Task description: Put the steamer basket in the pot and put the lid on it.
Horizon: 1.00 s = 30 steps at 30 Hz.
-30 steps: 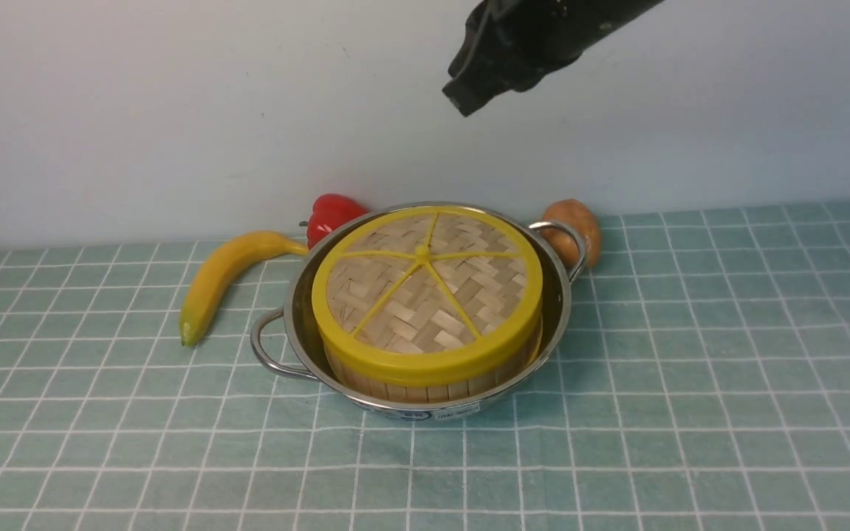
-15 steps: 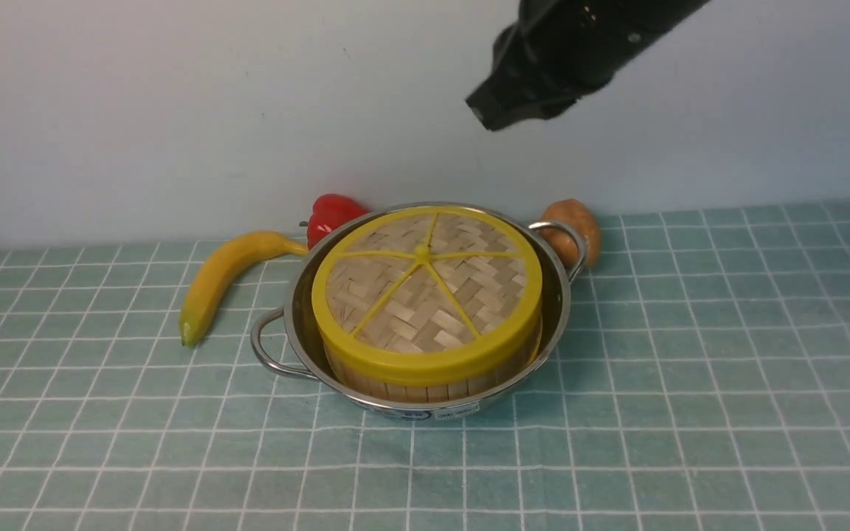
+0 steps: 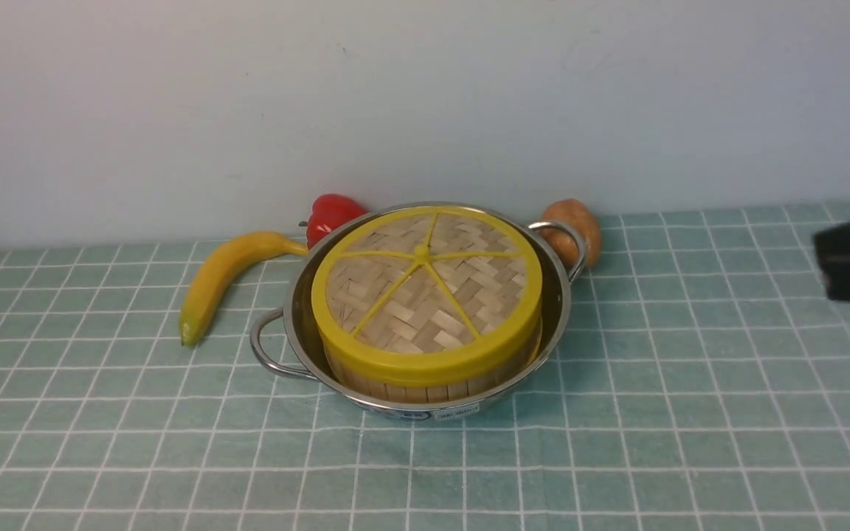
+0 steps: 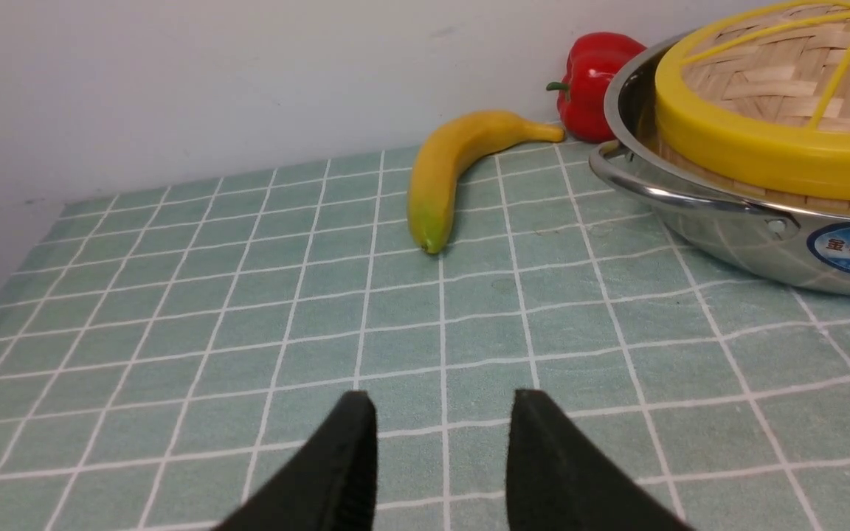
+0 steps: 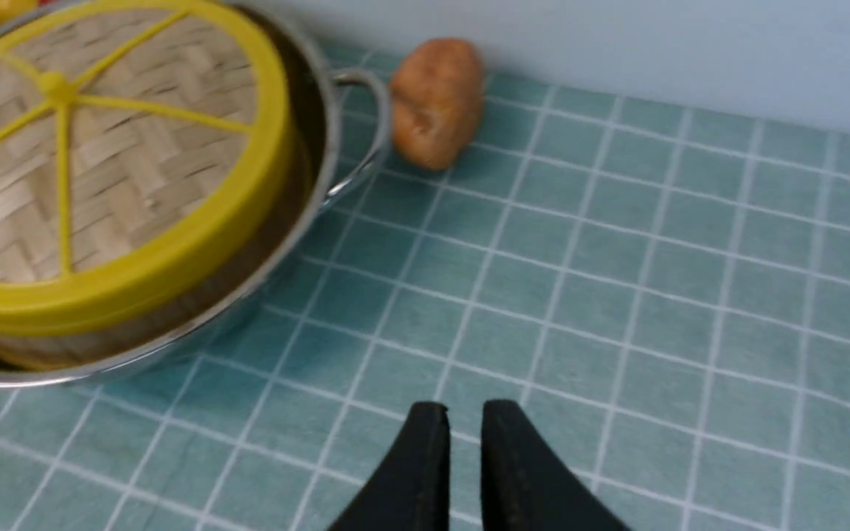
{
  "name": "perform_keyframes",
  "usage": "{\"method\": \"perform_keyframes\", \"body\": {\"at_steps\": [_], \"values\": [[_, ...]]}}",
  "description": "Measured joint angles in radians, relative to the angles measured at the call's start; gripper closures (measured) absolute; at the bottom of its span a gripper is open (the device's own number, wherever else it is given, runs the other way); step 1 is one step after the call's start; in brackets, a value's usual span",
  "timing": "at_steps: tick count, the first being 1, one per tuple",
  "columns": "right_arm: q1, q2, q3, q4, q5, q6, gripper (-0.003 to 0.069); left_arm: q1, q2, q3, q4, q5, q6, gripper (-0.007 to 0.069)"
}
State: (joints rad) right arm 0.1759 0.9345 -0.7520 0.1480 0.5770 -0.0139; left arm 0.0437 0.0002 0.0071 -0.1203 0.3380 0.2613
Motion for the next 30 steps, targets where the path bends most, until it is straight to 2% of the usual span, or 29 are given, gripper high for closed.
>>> {"method": "perform_keyframes", "body": {"at_steps": [3,5,11,18,30], "values": [[-0.038,-0.119,0.122,-0.001,-0.103,0.003,0.0554,0.0,0.0,0.0,0.0,0.0,0.0,0.0382],[-0.074,-0.275,0.277,-0.017,-0.21,0.003,0.0543,0.0,0.0,0.0,0.0,0.0,0.0,0.0382],[-0.107,-0.56,0.534,-0.035,-0.334,0.006,0.0524,0.0,0.0,0.0,0.0,0.0,0.0,0.0382],[-0.109,-0.778,0.68,-0.047,-0.326,0.006,0.0502,0.0,0.0,0.0,0.0,0.0,0.0,0.0382],[-0.109,-0.929,0.76,-0.076,-0.226,0.014,0.0473,0.0,0.0,0.0,0.0,0.0,0.0,0.0382]]}}
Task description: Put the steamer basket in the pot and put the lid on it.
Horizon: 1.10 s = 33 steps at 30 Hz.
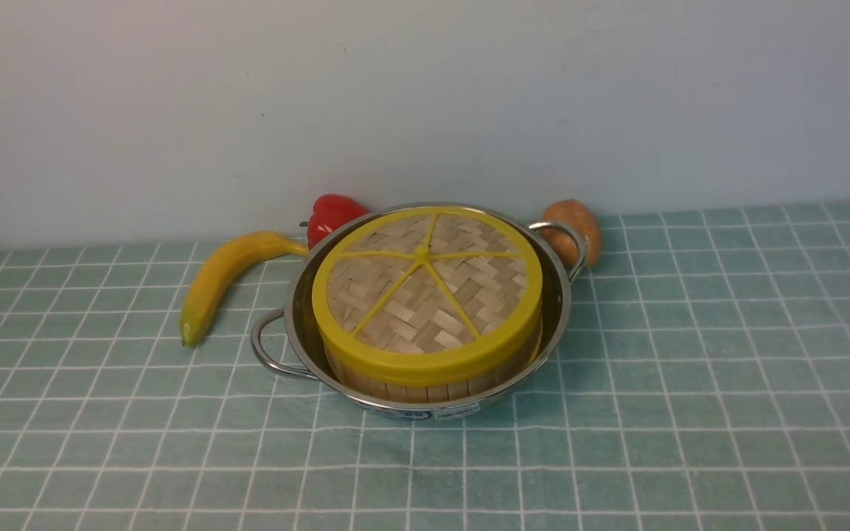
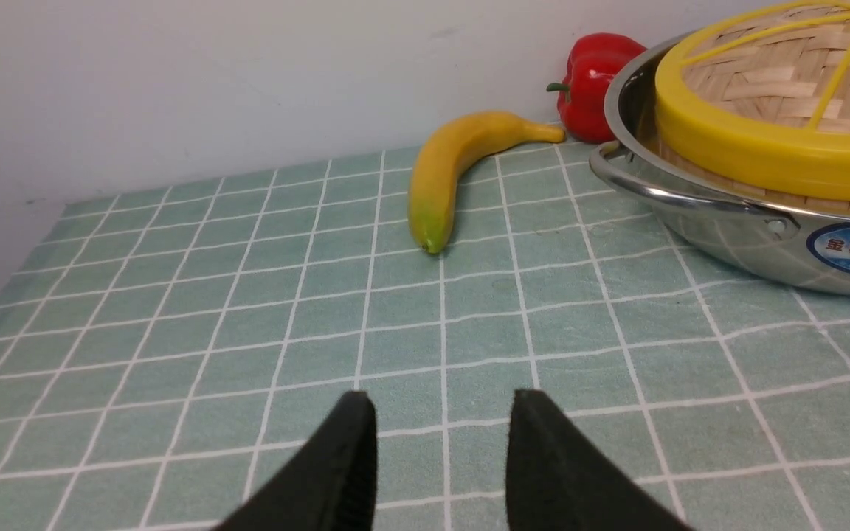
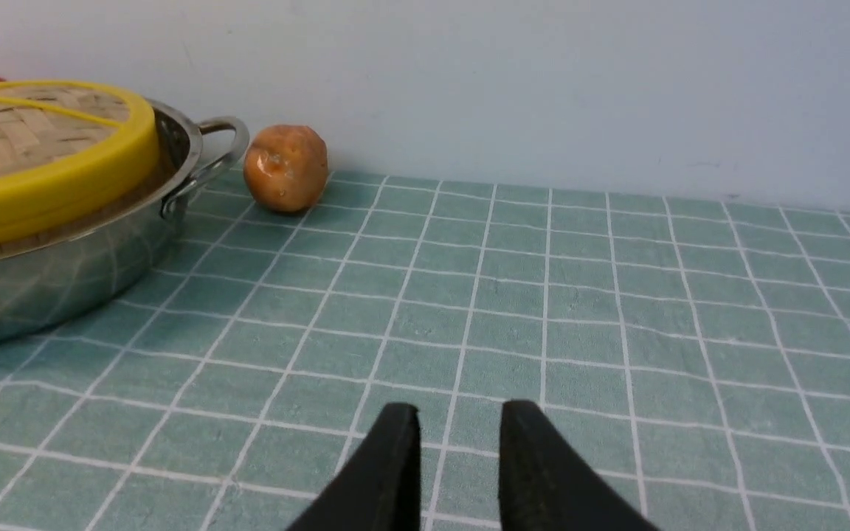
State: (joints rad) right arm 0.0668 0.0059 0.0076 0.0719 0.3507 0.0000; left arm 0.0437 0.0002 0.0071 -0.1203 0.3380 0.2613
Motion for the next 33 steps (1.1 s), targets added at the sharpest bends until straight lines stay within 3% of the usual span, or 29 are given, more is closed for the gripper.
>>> {"method": "perform_keyframes", "body": {"at_steps": [15,33], "values": [[0.0,-0.001,0.0,0.0,0.0,0.008,0.0424,0.0,0.0,0.0,0.0,0.0,0.0,0.0382],[0.0,-0.001,0.001,0.0,-0.001,0.012,0.0419,0.0,0.0,0.0,0.0,0.0,0.0,0.0382]]}}
